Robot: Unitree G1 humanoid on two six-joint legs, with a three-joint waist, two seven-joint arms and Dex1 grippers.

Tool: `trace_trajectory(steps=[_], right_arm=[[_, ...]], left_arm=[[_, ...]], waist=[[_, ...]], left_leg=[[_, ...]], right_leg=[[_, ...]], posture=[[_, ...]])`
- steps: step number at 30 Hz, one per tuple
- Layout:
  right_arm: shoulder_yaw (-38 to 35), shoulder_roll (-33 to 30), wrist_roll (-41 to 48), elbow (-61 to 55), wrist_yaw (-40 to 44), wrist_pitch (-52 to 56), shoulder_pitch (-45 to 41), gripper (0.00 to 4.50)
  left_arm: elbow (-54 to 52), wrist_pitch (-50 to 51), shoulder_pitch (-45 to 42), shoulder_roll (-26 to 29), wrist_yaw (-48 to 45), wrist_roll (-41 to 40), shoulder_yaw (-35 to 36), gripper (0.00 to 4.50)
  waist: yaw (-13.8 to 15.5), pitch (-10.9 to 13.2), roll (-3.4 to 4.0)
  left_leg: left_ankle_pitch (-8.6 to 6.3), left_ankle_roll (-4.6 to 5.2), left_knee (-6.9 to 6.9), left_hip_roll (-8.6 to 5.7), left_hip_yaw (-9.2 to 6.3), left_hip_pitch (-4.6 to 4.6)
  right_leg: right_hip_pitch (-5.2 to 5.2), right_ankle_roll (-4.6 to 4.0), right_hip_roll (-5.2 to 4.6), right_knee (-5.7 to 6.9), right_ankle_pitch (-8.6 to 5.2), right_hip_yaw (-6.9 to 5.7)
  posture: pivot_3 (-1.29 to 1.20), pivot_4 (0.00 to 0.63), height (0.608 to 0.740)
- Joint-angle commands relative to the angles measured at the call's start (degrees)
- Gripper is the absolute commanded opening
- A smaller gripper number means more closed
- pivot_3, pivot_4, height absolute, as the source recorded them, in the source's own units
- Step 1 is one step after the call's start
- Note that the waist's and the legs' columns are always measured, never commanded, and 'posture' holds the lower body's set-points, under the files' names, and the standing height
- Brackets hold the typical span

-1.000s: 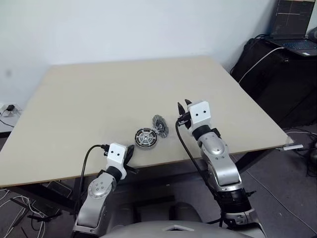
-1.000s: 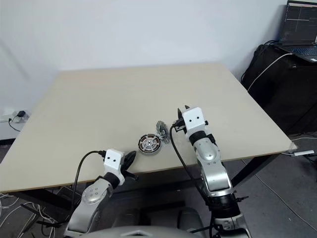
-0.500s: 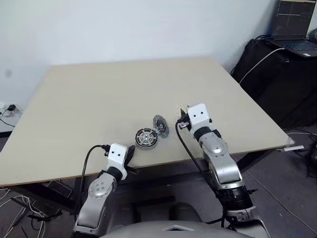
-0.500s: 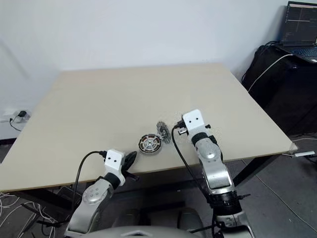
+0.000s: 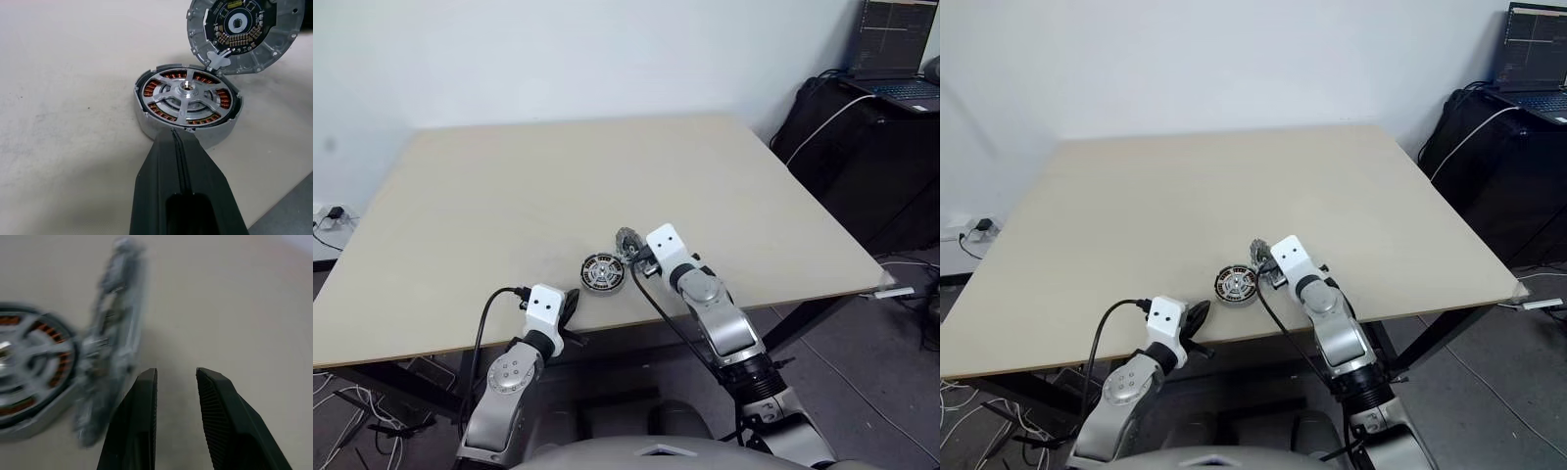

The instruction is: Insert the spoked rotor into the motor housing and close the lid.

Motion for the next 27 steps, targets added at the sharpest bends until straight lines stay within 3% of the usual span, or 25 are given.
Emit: trace_trajectory(steps=[1, 9, 22, 27], right_arm=[[1.0, -0.3, 3.0, -6.5, 5.3, 5.3, -1.9, 1.37], [3.3, 0.0, 6.5, -11.7, 9.7, 11.2, -4.1, 1.37], [5.2, 2.5, 7.3, 1.8, 10.0, 5.9, -7.1, 1.37], [6.0, 1.5, 8.7, 1.0, 13.4, 5.6, -6.6, 1.37]], left_arm=[[-1.0, -0.1, -0.5, 0.1, -0.1, -0.1, 0.0, 0.00], [-0.5, 0.3, -1.0, 0.0, -0.2, 0.1, -0.4, 0.00], [-0.4, 0.6, -0.8, 0.0, 0.1, 0.1, -0.1, 0.00], [-0.6, 0.7, -0.5, 0.1, 0.2, 0.1, 0.0, 0.00]], waist=[[0.0, 0.0, 0.00], [-0.1, 0.0, 0.00], [-0.1, 0.0, -0.01], [-0.1, 0.0, -0.01]], left_leg=[[0.00, 0.00, 0.00, 0.01, -0.01, 0.00], [-0.01, -0.01, -0.03, 0.02, -0.04, 0.05], [0.00, -0.01, -0.03, 0.01, 0.00, 0.04], [0.00, -0.01, -0.03, 0.00, 0.00, 0.05]], right_leg=[[0.00, 0.00, 0.00, 0.00, 0.00, -0.01], [0.01, 0.00, 0.01, 0.03, 0.00, -0.03], [0.01, 0.00, -0.02, 0.03, 0.00, -0.02], [0.01, 0.00, -0.01, 0.02, 0.00, -0.02]], posture=[[0.00, 0.000, 0.740], [0.00, 0.000, 0.740], [0.00, 0.000, 0.740], [0.00, 0.000, 0.740]])
